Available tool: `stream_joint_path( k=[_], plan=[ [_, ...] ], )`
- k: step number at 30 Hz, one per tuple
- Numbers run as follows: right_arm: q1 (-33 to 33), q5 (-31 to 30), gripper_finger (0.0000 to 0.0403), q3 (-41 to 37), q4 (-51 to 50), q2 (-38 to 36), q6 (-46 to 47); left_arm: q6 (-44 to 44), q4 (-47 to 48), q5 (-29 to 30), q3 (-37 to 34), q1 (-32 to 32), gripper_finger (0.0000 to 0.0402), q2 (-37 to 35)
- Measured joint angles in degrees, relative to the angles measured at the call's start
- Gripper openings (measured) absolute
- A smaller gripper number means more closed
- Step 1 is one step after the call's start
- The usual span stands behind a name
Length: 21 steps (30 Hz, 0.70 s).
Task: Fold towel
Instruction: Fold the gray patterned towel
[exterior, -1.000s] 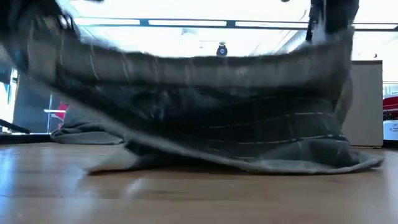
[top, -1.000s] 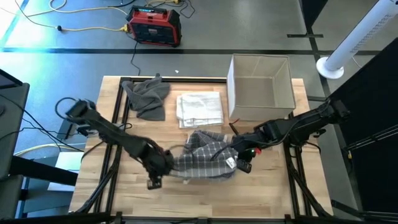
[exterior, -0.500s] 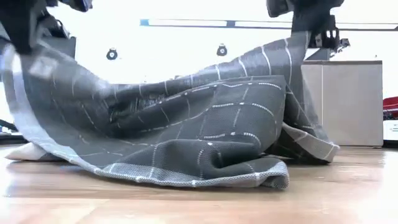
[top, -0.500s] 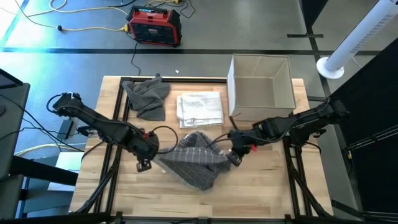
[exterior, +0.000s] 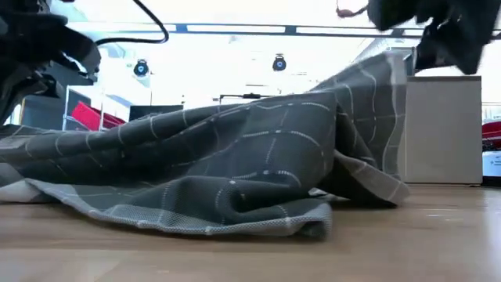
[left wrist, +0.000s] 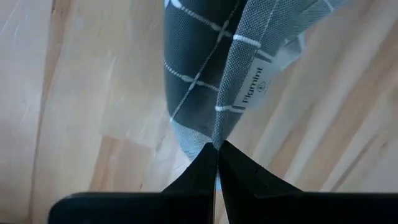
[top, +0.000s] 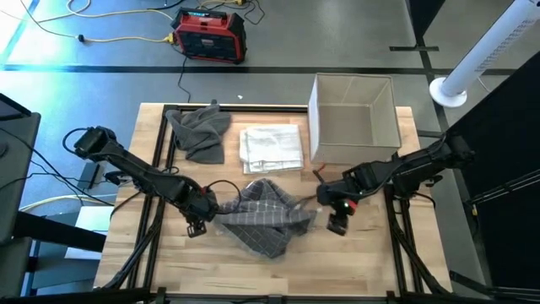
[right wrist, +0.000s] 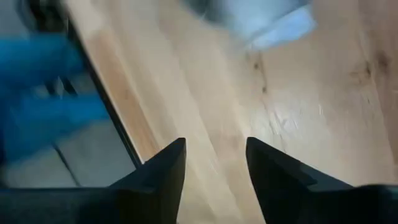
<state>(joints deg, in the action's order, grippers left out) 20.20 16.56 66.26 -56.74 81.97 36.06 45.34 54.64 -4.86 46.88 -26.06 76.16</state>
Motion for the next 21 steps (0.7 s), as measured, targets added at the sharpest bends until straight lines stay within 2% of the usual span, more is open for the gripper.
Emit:
stream_joint_path(
  k=[2,4,7,14,17,21],
  plan=[
    [2.6,-5.9,0.0160,1.5,-0.7,0.0,-5.4,0.0,-1.8,0.0,0.0,0.0,0.0000,0.0],
    [5.1,-14.8,0.0158,2.3,-0.8,0.0,-9.0,0.1,-2.6,0.0,0.0,0.0,0.0000,0.0],
    [7.9,-27.8,0.0157,2.0,-1.1,-0.1,-6.6,1.2,-3.4,0.0,0.0,0.0,0.0000,0.0],
    [2.9,-26.5,0.0156,-8.5,12.7,-3.6,5.2,2.6,-3.9,-0.5,0.0,-0.9,0.0000,0.0],
    [1.2,-24.9,0.0156,-15.8,24.5,-6.5,9.8,2.9,-4.0,-1.4,0.0,-1.0,0.0000,0.0],
    [-0.6,-26.2,0.0159,-24.6,36.7,-10.5,15.5,4.0,-4.0,-3.0,0.0,-1.3,0.0000,0.0]
  ],
)
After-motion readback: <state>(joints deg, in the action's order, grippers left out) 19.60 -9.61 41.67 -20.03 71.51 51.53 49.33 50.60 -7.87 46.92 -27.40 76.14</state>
